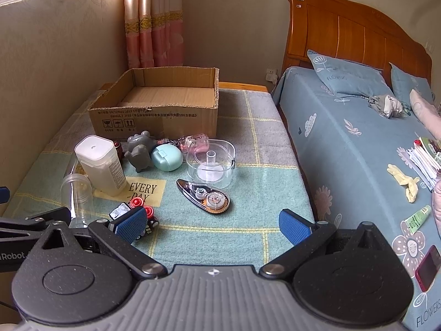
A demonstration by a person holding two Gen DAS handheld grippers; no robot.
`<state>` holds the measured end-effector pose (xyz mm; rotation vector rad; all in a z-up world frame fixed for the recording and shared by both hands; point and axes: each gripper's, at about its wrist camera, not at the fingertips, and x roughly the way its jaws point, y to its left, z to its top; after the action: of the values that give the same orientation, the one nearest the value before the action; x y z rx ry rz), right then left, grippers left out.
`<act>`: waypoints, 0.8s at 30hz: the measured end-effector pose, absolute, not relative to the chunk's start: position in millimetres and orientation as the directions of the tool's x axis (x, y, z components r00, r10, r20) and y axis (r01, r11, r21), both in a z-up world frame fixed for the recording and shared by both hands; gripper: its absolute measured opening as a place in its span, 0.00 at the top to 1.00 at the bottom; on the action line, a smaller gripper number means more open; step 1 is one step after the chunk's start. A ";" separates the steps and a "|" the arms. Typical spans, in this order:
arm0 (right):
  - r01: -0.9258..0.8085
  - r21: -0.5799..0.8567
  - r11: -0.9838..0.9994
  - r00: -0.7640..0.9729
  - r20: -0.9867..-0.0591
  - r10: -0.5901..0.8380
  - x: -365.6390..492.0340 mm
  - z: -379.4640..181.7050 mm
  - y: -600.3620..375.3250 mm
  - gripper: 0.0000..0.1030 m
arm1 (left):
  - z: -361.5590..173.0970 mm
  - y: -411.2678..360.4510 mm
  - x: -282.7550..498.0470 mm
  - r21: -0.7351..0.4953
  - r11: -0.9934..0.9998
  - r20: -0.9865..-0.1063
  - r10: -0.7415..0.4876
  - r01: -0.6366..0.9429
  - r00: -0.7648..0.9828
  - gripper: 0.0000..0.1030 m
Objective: Organize rigid objects
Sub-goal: 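Move both tools toward the items on the table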
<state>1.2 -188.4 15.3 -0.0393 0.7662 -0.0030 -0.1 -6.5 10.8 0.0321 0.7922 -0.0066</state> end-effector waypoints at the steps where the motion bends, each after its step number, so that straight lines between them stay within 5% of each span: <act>1: -0.012 -0.037 0.999 0.721 -0.693 -0.017 1.3 15.5 -188.4 0.00 | 10.5 -6.7 0.1 0.026 0.999 -0.712 0.006 0.019 0.702 0.01; 24: -0.023 -0.055 0.998 0.738 -0.674 -0.021 5.1 18.4 -186.2 0.00 | 9.6 -7.3 4.3 0.032 0.998 -0.702 -0.016 0.054 0.712 0.01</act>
<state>5.1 -186.2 18.4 -0.0613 0.7404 0.0012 4.3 -7.3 9.6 0.0516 0.7775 -0.0391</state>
